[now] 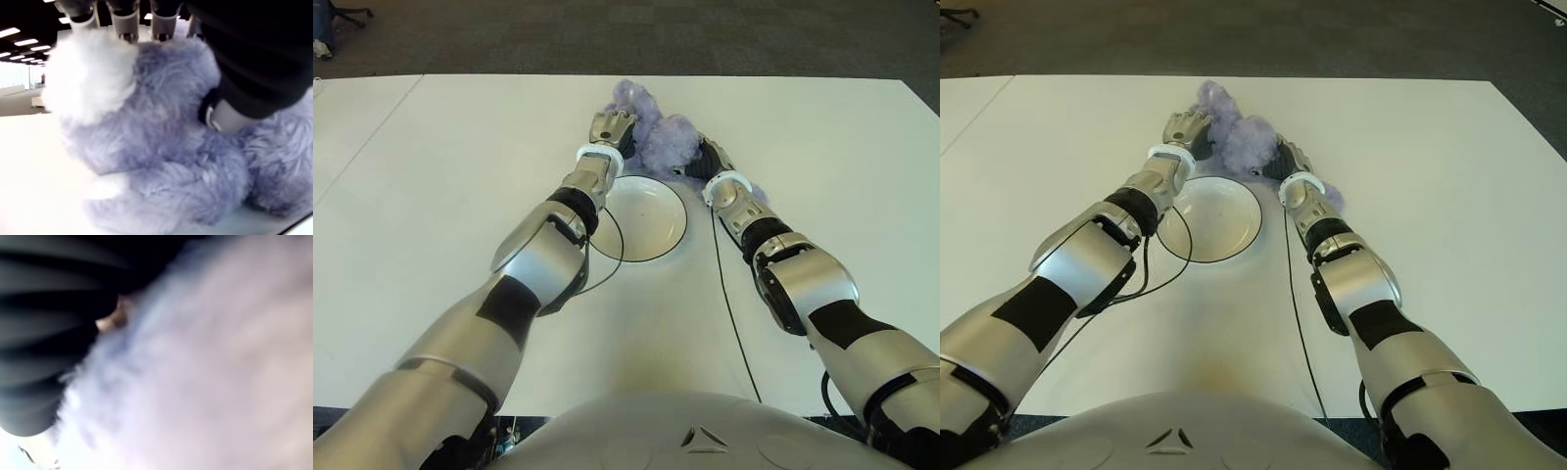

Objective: Put the doll into the plate.

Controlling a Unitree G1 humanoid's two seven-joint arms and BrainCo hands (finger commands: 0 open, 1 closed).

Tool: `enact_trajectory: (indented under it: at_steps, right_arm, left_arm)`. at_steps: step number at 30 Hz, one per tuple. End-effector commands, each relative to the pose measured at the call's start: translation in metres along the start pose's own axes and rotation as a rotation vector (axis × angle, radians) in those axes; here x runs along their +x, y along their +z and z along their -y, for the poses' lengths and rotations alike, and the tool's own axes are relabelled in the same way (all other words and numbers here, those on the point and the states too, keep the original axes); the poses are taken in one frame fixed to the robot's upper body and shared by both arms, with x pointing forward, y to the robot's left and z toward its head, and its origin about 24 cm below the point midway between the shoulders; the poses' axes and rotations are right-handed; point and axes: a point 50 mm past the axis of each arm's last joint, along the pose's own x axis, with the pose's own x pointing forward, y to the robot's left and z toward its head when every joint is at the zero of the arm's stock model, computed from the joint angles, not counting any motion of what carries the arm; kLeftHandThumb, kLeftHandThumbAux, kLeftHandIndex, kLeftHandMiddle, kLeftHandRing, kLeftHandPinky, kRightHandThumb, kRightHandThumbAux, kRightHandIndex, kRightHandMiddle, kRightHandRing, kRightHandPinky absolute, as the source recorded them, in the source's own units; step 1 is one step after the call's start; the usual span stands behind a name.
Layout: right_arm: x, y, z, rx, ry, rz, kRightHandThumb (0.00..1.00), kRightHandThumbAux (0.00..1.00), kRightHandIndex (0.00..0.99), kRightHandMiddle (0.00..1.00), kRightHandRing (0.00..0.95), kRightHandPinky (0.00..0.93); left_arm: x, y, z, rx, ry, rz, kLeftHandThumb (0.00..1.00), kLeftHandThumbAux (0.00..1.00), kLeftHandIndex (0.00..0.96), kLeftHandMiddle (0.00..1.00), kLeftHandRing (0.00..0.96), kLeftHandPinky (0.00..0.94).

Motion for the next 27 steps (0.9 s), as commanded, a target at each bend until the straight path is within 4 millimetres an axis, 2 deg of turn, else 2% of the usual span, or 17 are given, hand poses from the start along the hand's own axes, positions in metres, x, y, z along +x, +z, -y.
enact_trajectory:
  at_steps: [1, 2, 9, 12, 14, 15, 17, 27]
  right_arm:
    - [0.000, -0.015, 0.015, -0.070, 0.000, -0.019, 0.717, 0.710, 0.440, 0.805, 0.815, 0.833]
    - [0.000, -0.015, 0.017, -0.073, -0.002, -0.014, 0.718, 0.709, 0.440, 0.805, 0.815, 0.832]
    - [0.006, -0.006, 0.061, -0.110, -0.095, 0.116, 0.724, 0.708, 0.441, 0.806, 0.817, 0.836]
    - [0.007, 0.002, 0.082, -0.145, -0.151, 0.191, 0.724, 0.708, 0.441, 0.807, 0.816, 0.836]
    - [0.007, 0.006, 0.090, -0.149, -0.173, 0.221, 0.723, 0.708, 0.441, 0.808, 0.817, 0.837]
    - [0.007, 0.008, 0.093, -0.149, -0.181, 0.233, 0.723, 0.708, 0.441, 0.809, 0.817, 0.838]
    - [0.007, 0.011, 0.098, -0.145, -0.194, 0.253, 0.722, 0.708, 0.441, 0.810, 0.818, 0.838]
    - [0.004, 0.027, 0.126, -0.122, -0.241, 0.360, 0.720, 0.708, 0.441, 0.818, 0.826, 0.846]
  left_arm:
    - [-0.002, 0.004, 0.008, -0.046, -0.035, 0.016, 0.953, 0.652, 0.460, 0.483, 0.426, 0.641]
    - [-0.002, 0.004, 0.007, -0.047, -0.034, 0.017, 0.954, 0.651, 0.460, 0.485, 0.425, 0.645]
    - [0.003, 0.003, -0.009, -0.046, 0.013, 0.054, 0.954, 0.651, 0.460, 0.486, 0.426, 0.674]
    - [0.005, 0.003, -0.018, -0.017, 0.035, 0.077, 0.950, 0.652, 0.460, 0.441, 0.466, 0.670]
    - [0.007, 0.003, -0.026, 0.004, 0.053, 0.093, 0.953, 0.648, 0.474, 0.438, 0.488, 0.673]
    - [0.008, 0.002, -0.030, 0.012, 0.060, 0.100, 0.949, 0.651, 0.432, 0.454, 0.494, 0.668]
    - [0.009, 0.003, -0.036, 0.023, 0.083, 0.118, 0.947, 0.653, 0.412, 0.462, 0.497, 0.670]
    - [0.011, 0.008, -0.052, 0.092, 0.154, 0.191, 0.945, 0.655, 0.381, 0.488, 0.514, 0.659]
